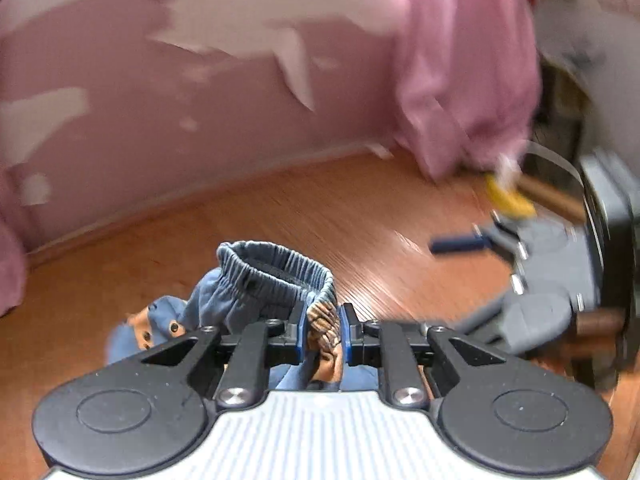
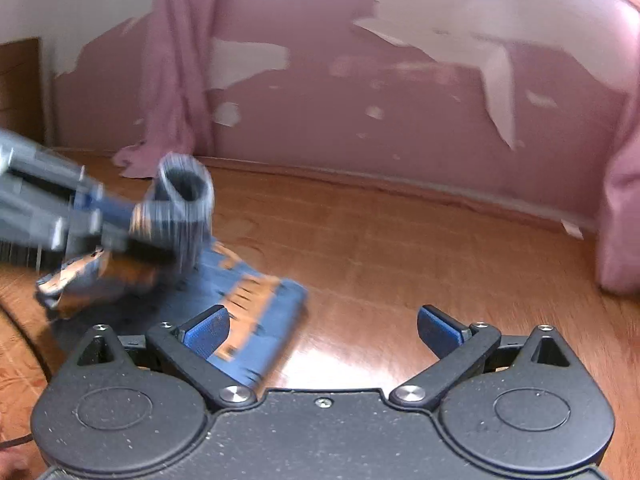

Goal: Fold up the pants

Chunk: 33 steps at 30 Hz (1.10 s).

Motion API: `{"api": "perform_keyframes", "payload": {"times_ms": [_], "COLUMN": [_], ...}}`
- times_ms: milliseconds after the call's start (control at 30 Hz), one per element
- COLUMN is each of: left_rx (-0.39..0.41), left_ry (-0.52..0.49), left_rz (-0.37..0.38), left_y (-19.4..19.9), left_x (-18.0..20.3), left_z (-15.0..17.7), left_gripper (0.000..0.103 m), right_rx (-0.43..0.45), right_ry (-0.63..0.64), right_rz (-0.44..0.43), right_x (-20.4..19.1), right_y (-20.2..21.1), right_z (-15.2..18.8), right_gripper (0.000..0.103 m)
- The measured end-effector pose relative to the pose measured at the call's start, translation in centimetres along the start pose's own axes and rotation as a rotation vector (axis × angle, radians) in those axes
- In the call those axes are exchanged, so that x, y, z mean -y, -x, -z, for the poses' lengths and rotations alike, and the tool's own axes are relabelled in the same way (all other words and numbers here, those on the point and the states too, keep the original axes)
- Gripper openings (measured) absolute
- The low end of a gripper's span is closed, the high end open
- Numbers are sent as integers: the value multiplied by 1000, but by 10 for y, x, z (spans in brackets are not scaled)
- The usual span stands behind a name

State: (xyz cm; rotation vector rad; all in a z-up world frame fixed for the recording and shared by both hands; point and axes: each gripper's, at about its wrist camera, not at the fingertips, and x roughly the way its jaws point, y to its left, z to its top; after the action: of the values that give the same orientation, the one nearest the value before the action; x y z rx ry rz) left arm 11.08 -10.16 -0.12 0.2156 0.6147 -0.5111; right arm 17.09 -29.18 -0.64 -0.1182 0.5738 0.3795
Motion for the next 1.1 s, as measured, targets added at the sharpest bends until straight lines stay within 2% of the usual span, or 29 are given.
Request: {"api": "perform_keyframes", "payload": {"times_ms": [100,200,267,300,333,467,533,600,667,700,733,767,833,900,967,1000,1033,1100], "left_rx": [-65,-122,-143,-140,-133,-117,-141,-168,-170,-171,-176,-185,-199,-207,-203,-205,-203,-177], "left_ry": [-75,-100,-89,-85,-81,-75,-60,-20,21,35,42,47,83,126,145,148,155,182], "left_rz": [21,28,31,33,36,31,26,32,55,73,91,112,151,189,210,215,223,241], "left_y": [-27,-46,-48,-48,-44,-27,-23,-26,-23,-22,-21,-21,-21,-20,-17,-15,-11,-3], "left_x": [25,38,41,42,42,37,31,22,15,13,11,9,4,-3,-9,-11,-14,-24], "left_z": [13,22,26,26,29,36,42,43,45,45,46,48,51,57,60,60,59,56], "left_gripper": [19,24,34,48,56,57,58,58,58,58,59,59,63,66,66,67,67,69], "right_rx": [-28,-42,-37,-29,-21,-16,-28,-50,-71,-80,-86,-87,-101,-138,-161,-160,-157,-131], "right_ry": [-40,-64,-97,-113,-127,-196,-241,-264,-272,-286,-310,-333,-375,-405,-411,-403,-386,-325], "right_rz": [-5,-21,-50,-71,-97,-253,-332,-368,-385,-394,-397,-379,-343,-309,-281,-260,-240,-187], "right_x": [20,32,38,40,42,41,36,28,22,20,21,22,28,32,33,32,31,30], "right_y": [-8,-16,-17,-17,-17,-19,-26,-34,-42,-45,-46,-45,-41,-40,-38,-35,-31,-19], "right_z": [12,16,15,14,14,8,5,3,3,5,7,9,12,18,23,23,22,17], "right_gripper": [94,91,91,90,88,83,82,80,71,52,27,19,15,16,29,47,59,60]}}
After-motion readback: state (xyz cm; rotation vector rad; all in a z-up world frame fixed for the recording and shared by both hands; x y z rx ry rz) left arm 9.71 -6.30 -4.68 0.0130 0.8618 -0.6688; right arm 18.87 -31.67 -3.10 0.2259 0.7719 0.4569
